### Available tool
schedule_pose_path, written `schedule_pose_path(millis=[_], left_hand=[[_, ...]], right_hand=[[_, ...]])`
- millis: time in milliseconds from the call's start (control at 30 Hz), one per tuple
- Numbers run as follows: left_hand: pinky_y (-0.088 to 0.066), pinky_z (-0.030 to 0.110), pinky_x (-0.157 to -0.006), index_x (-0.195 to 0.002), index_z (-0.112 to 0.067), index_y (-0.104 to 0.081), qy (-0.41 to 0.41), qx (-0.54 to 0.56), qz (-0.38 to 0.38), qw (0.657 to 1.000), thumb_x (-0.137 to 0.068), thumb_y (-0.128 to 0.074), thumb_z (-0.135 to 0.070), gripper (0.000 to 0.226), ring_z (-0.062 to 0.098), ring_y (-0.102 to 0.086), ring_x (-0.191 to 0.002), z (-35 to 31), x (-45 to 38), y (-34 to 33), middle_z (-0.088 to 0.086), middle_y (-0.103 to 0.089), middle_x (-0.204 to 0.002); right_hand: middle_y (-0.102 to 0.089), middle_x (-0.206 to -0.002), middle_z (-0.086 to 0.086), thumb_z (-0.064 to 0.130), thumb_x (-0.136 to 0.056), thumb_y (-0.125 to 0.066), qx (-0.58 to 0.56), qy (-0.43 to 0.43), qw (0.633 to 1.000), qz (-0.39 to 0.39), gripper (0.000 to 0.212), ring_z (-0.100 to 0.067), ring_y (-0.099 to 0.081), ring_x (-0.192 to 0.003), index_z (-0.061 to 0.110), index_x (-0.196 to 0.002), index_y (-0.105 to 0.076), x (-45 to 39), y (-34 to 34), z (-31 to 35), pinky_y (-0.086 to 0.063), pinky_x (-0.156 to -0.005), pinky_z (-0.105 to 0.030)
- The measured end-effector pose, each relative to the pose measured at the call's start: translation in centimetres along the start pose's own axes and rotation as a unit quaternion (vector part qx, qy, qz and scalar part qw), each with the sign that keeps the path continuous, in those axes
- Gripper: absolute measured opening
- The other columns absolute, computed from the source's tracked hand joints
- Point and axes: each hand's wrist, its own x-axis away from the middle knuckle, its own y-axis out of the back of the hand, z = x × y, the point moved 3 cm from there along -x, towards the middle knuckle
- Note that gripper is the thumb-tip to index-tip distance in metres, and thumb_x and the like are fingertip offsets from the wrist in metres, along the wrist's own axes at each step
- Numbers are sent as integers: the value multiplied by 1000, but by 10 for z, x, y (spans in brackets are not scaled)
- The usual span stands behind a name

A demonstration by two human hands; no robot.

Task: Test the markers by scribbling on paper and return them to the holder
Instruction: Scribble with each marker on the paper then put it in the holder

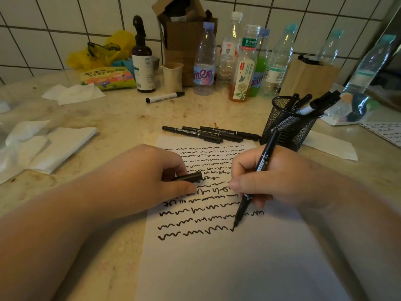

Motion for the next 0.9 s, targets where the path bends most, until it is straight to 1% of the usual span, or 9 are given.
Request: schedule_pose_path(millis=[233,400,500,567,633,700,767,800,900], left_hand=[[-46,20,-58,-86,-40,-66,0,3,-4,1000,-66,-57,-70,37,1,-57,-68,0,0,0,-16,-64,-74],[-40,19,-55,-84,-41,-65,3,8,-4,1000,-67,-56,-71,37,2,-56,-66,0,0,1,-15,-63,-72],[-43,20,-56,-85,-41,-65,5,5,-3,1000,-68,-56,-71,36,1,-56,-67,0,0,1,-16,-63,-72],[-47,21,-58,-86,-41,-65,8,16,-2,1000,-68,-56,-71,36,1,-57,-67,1,1,2,-15,-64,-73],[-51,25,-61,-86,-41,-65,8,26,-7,1000,-68,-56,-71,36,2,-58,-68,0,1,2,-14,-65,-75],[-53,27,-64,-88,-41,-64,9,25,-11,1000,-70,-57,-68,33,3,-59,-69,0,2,3,-13,-65,-77],[-53,28,-64,-90,-41,-64,9,25,-15,1000,-73,-57,-66,31,3,-58,-70,-1,2,3,-12,-65,-77],[-53,28,-65,-91,-41,-64,7,24,-16,1000,-73,-56,-66,32,3,-58,-70,-2,2,4,-12,-65,-78],[-53,29,-65,-92,-41,-64,5,28,-17,999,-73,-56,-65,32,4,-58,-71,-3,3,5,-12,-65,-78]], right_hand=[[-64,-58,3,22,-80,-66,11,-7,1000,-16,20,-10,-57,-49,17,-61,-65,0,3,-1,-44,-49,-20],[-63,-59,0,24,-80,-65,14,-18,999,-25,22,-12,-57,-50,21,-58,-64,-1,6,-6,-45,-49,-23],[-62,-59,0,23,-81,-67,5,-11,1000,-25,21,-13,-56,-51,18,-60,-64,0,7,-5,-45,-49,-23],[-62,-62,-4,24,-82,-76,-29,12,997,-65,21,-13,-56,-52,12,-66,-67,1,10,-3,-45,-48,-20],[-63,-61,-5,30,-78,-73,-77,33,989,-125,22,-12,-56,-52,9,-73,-69,1,14,-2,-44,-47,-16],[-66,-61,-5,32,-74,-70,-109,47,980,-158,23,-12,-59,-53,9,-77,-70,0,16,-2,-44,-46,-13],[-71,-70,-10,36,-76,-70,-140,51,976,-157,27,-20,-64,-62,11,-83,-75,-1,16,-4,-50,-53,-18],[-72,-74,-13,36,-81,-68,-159,51,974,-154,26,-25,-65,-67,12,-85,-77,-2,15,-5,-54,-57,-23],[-73,-79,-18,29,-91,-59,-194,45,967,-159,27,-32,-64,-72,10,-88,-78,-3,14,-9,-56,-63,-29]])
